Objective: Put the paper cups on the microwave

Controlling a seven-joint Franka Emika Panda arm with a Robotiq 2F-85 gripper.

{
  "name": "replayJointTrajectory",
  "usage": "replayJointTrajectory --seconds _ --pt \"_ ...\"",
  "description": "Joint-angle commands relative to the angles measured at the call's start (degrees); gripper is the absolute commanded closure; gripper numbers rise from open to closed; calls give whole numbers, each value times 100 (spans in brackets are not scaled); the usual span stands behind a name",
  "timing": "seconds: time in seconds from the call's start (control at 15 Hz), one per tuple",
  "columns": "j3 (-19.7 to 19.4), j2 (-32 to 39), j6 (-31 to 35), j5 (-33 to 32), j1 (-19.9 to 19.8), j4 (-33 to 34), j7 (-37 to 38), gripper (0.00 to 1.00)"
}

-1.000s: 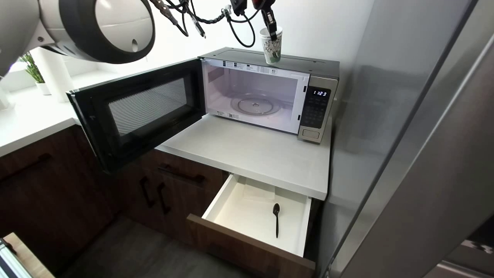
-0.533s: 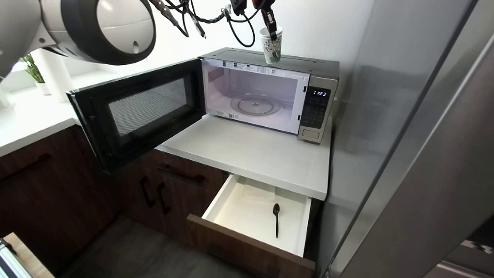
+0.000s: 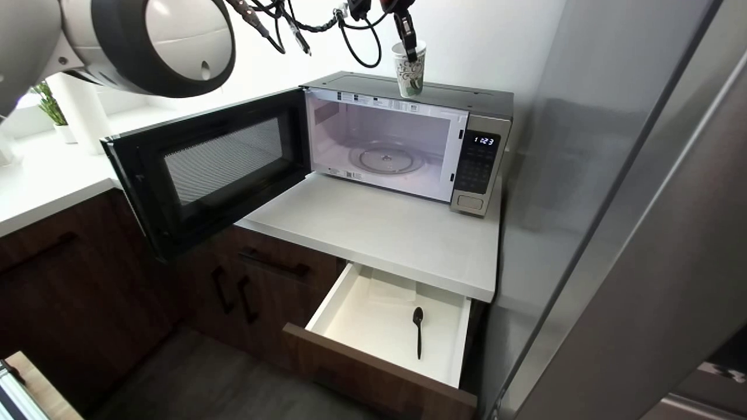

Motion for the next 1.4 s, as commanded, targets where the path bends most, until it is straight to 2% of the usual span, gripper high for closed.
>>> replayJointTrajectory --seconds 0.0,0.07,0.13,0.27,0.4,0.6,0.8,0.87,1.0,1.13,1.27,1.33 --pt "23 90 -221 68 -11 176 126 94" --pt "19 97 -205 62 -10 178 134 85" --pt "23 101 -197 66 -14 178 132 69" --pt "24 116 -167 68 -21 183 147 60" --pt "25 129 -144 67 -23 189 155 44" --pt "31 138 -122 73 -27 195 168 42" --pt "27 153 -68 65 -28 208 167 53" --pt "25 159 -44 62 -29 215 166 50" --pt "16 177 34 50 -30 236 166 32" --pt "14 190 99 49 -36 256 173 18" --pt "10 197 154 46 -40 259 175 4" --pt "8 203 183 42 -40 262 175 3"
